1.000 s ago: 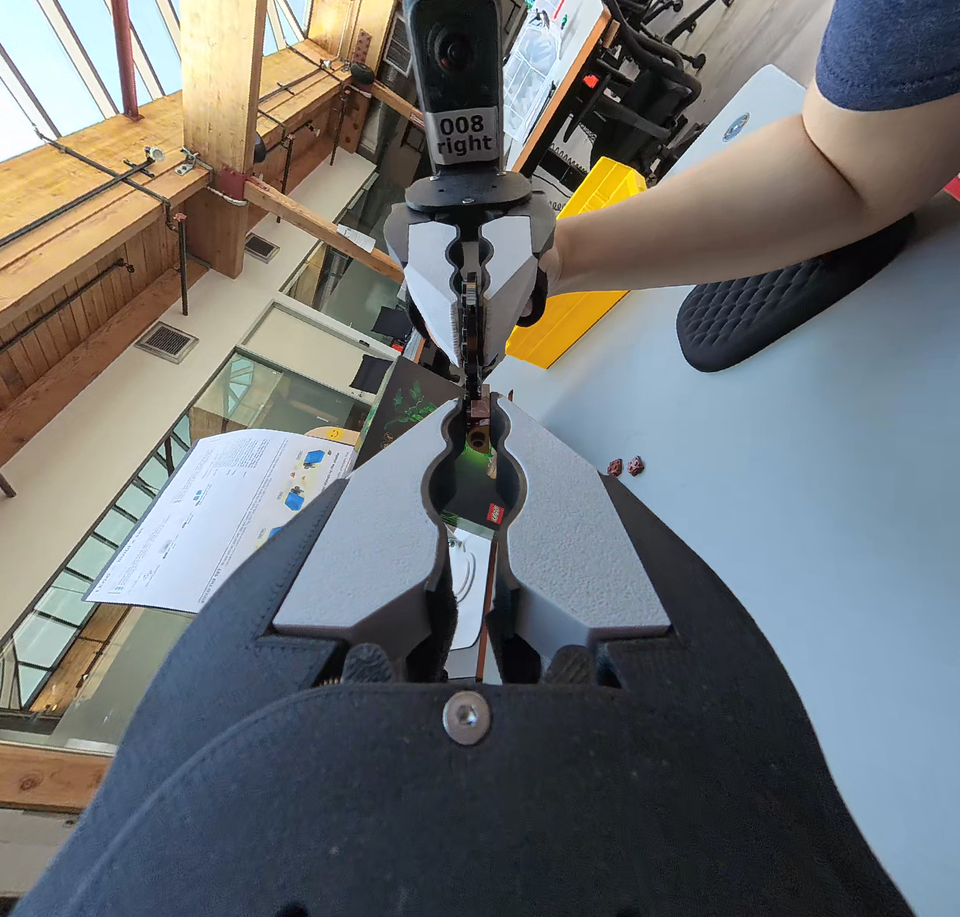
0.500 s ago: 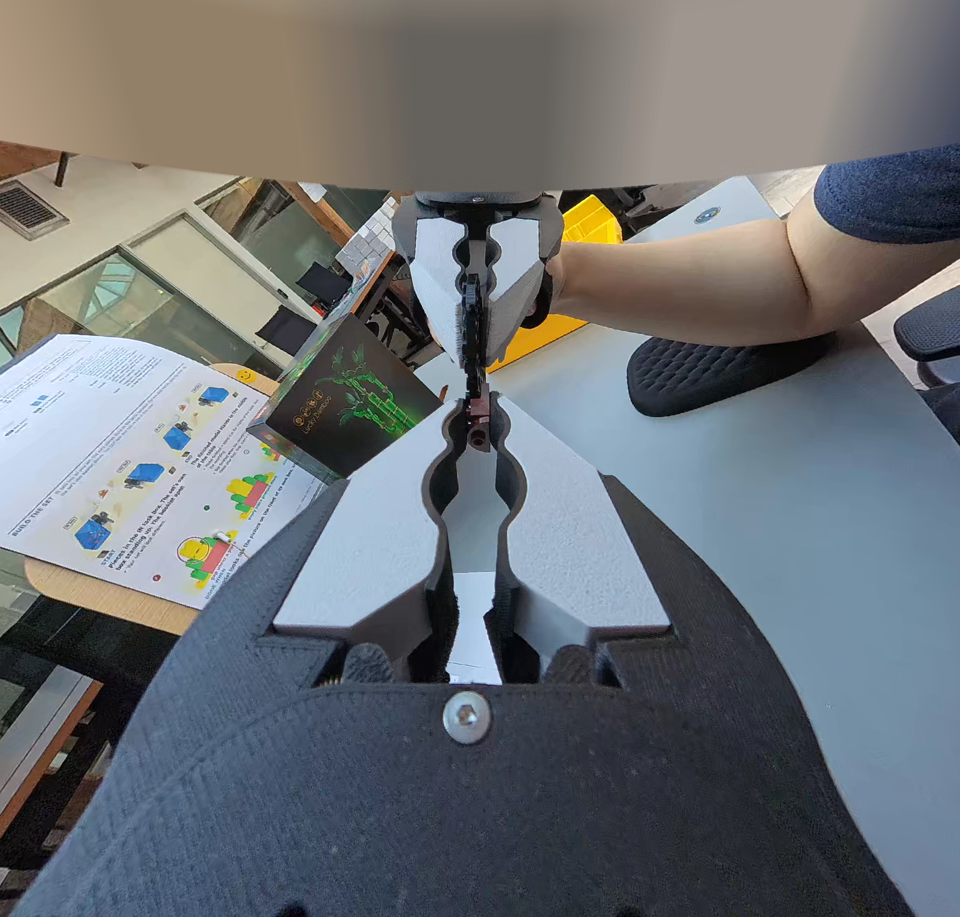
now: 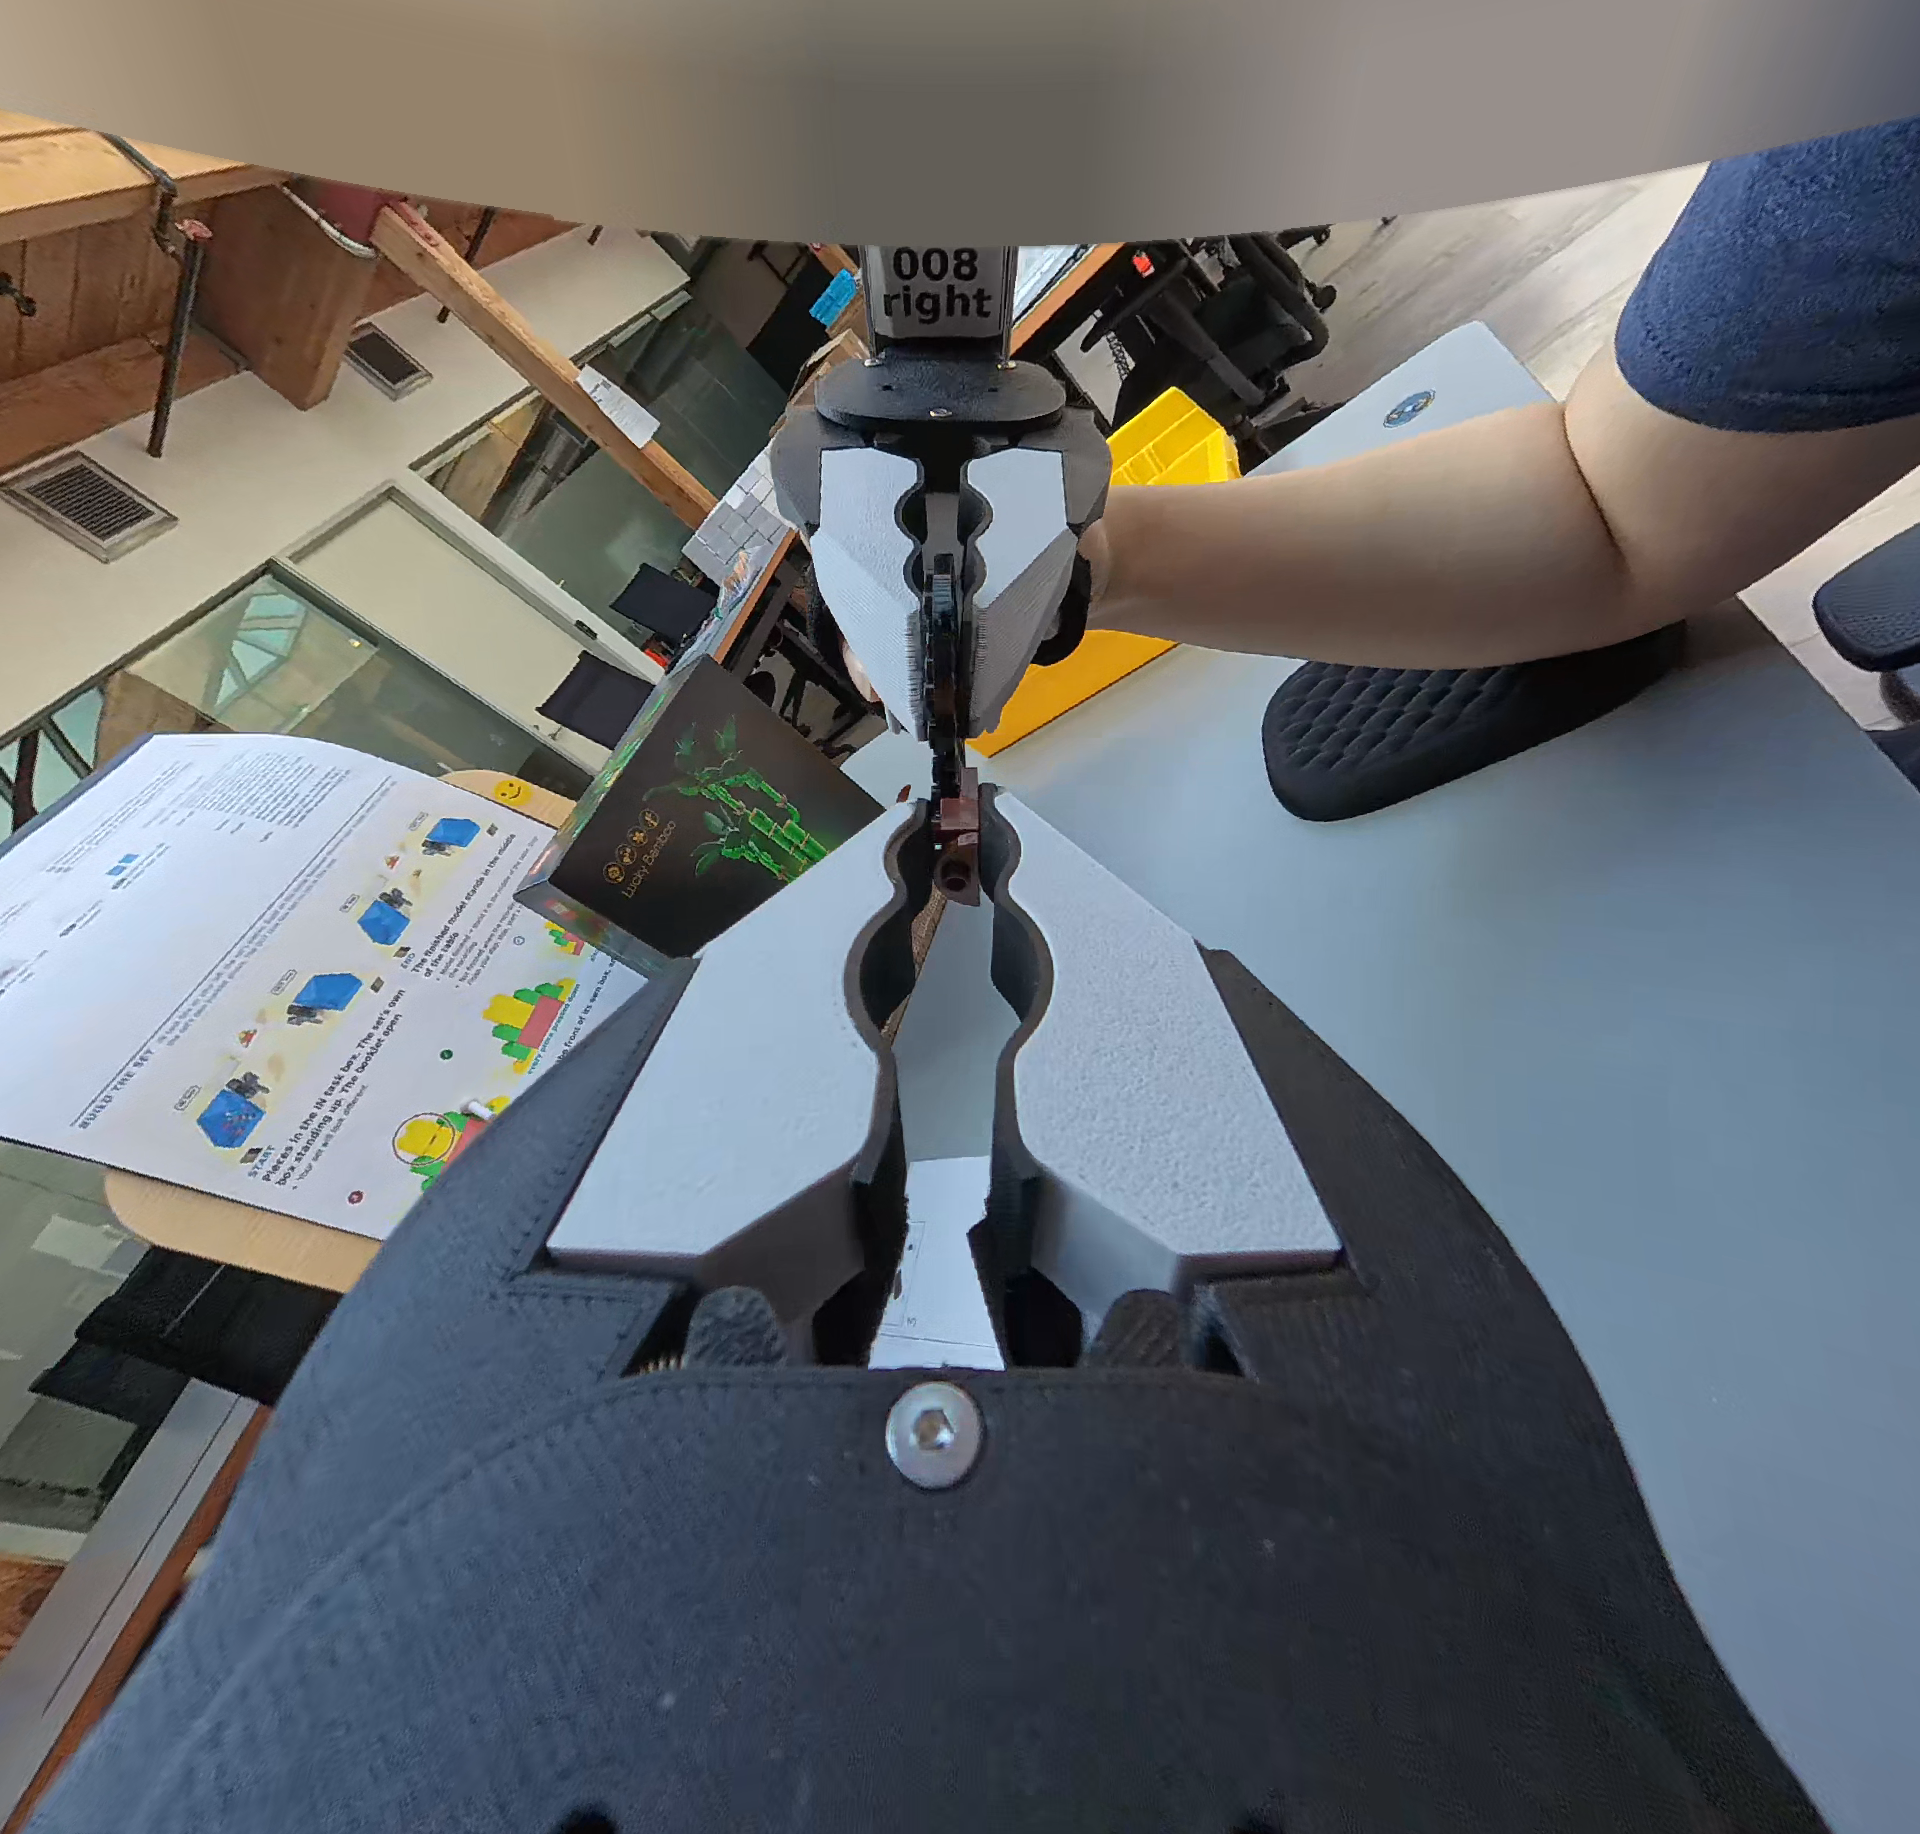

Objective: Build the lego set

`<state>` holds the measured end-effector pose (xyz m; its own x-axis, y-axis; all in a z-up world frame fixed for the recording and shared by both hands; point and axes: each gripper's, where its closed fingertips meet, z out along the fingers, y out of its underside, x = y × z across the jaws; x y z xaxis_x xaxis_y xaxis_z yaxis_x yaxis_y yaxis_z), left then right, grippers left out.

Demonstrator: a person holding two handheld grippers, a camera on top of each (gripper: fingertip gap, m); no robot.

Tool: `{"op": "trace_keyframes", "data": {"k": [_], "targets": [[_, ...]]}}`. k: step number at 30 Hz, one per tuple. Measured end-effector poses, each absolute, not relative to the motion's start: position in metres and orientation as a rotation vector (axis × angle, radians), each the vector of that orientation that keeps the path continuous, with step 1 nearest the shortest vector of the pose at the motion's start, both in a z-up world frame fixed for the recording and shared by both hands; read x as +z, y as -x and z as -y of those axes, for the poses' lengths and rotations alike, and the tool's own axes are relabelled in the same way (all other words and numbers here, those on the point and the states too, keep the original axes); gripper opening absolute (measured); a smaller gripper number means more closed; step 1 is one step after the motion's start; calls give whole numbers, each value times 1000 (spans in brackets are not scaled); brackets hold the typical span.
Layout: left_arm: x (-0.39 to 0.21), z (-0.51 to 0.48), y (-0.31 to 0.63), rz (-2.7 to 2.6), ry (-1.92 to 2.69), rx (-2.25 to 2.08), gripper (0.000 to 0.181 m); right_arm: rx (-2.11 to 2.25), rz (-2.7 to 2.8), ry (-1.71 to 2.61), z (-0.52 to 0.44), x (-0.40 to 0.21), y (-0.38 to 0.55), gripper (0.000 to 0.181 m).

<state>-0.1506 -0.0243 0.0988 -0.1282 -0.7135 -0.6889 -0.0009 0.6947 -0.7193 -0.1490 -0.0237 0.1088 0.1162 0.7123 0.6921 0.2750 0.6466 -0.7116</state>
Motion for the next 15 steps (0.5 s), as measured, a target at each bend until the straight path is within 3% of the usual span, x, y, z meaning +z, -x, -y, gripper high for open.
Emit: {"op": "trace_keyframes", "data": {"k": [8, 12, 15], "targets": [[104, 21, 150, -1557, 608, -679, 6, 262, 1454, 825, 22, 113, 148, 4], [115, 23, 161, -1549, 748, -975, 42, -68, 1379, 673, 21, 133, 143, 4], [137, 16, 178, -1464, 942, -1403, 46, -322, 1372, 565, 27, 140, 141, 4]]}}
